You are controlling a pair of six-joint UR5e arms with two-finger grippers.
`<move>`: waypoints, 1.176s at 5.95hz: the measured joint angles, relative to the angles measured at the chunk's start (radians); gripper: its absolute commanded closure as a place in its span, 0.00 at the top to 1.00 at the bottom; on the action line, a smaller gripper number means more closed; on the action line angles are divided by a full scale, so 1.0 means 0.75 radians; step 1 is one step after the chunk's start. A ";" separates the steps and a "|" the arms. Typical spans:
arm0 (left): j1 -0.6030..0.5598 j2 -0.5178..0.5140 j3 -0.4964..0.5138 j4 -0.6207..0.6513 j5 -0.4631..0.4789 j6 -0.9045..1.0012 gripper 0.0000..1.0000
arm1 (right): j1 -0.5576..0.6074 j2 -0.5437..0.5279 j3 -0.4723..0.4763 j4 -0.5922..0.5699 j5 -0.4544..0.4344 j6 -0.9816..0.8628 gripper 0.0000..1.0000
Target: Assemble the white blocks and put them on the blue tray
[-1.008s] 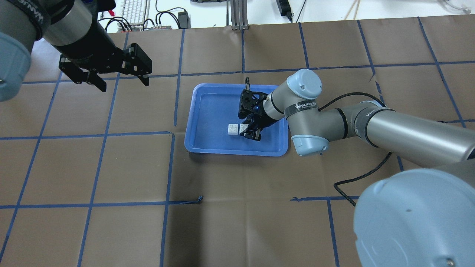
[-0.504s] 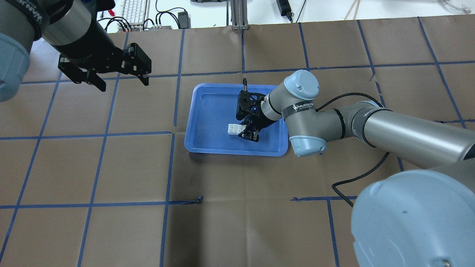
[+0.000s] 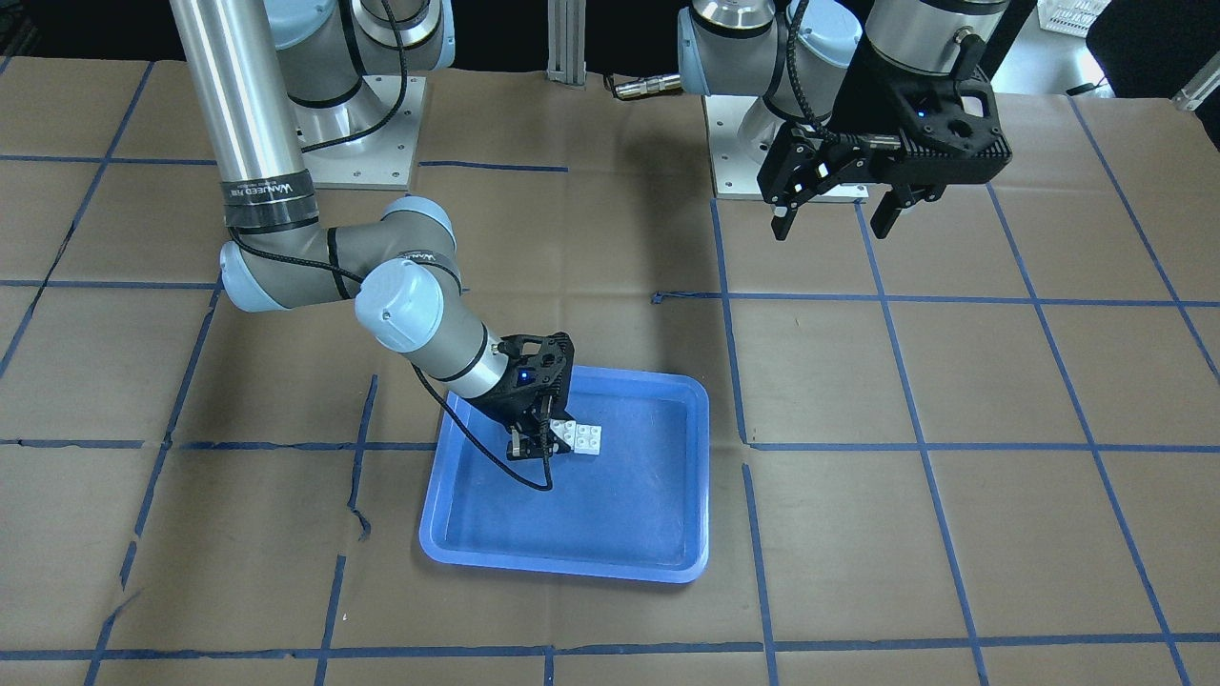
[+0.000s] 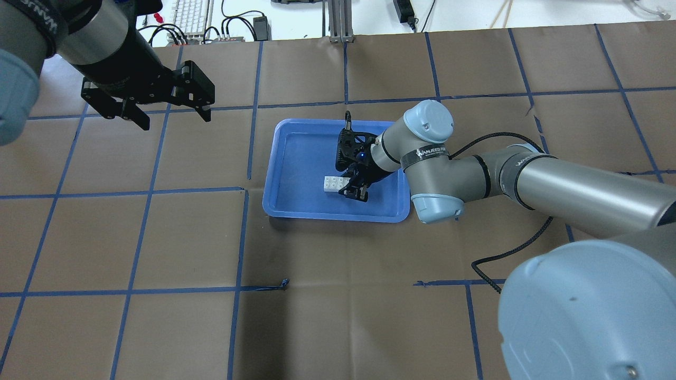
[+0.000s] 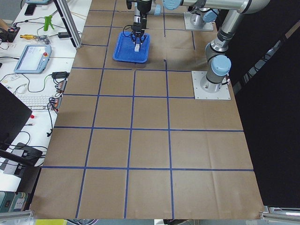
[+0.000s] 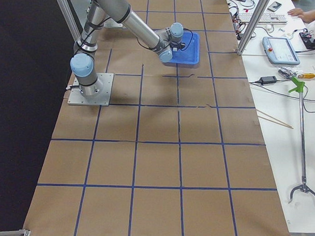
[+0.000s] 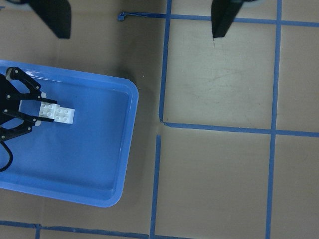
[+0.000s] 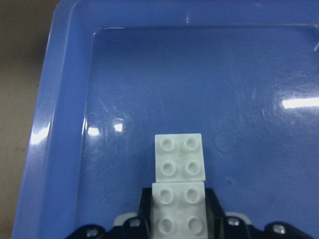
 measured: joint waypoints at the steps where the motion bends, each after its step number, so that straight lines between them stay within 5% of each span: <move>1: 0.000 0.001 0.000 0.000 0.000 0.000 1.00 | 0.000 0.006 0.000 -0.012 0.000 0.020 0.27; 4: 0.000 0.001 -0.002 0.000 0.000 0.000 0.99 | 0.000 0.009 0.000 -0.028 -0.002 0.054 0.29; 7: -0.001 0.001 -0.002 0.000 0.000 0.000 1.00 | 0.000 0.009 0.000 -0.027 -0.003 0.078 0.49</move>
